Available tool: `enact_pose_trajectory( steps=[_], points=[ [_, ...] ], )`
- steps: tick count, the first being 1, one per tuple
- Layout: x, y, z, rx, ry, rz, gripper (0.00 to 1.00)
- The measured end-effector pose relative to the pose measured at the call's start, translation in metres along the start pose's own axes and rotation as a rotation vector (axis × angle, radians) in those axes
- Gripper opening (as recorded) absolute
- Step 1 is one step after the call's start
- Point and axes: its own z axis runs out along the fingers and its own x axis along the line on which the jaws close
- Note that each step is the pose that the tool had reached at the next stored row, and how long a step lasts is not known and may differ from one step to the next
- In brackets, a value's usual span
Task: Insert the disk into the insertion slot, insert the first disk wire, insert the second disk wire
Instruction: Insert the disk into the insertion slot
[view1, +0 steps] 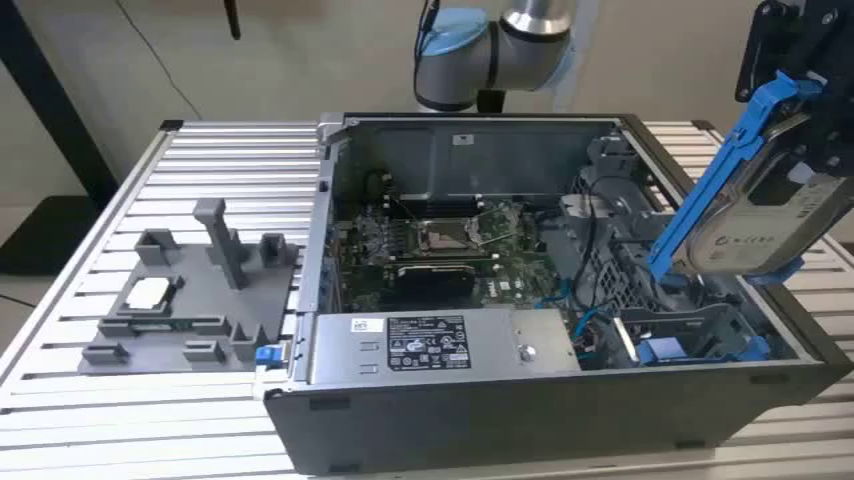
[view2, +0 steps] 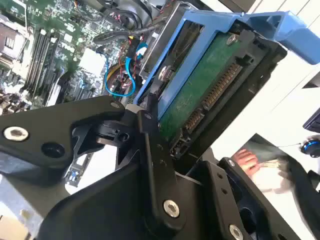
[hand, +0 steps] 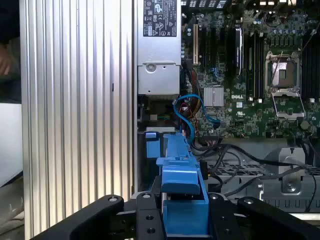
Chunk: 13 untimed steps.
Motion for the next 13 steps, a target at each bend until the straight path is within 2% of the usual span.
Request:
enact_pose_trajectory(
  steps=[13],
  points=[
    [0.0000,-0.0001,0.0023,0.0000,0.0000,0.000,0.33]
  ],
)
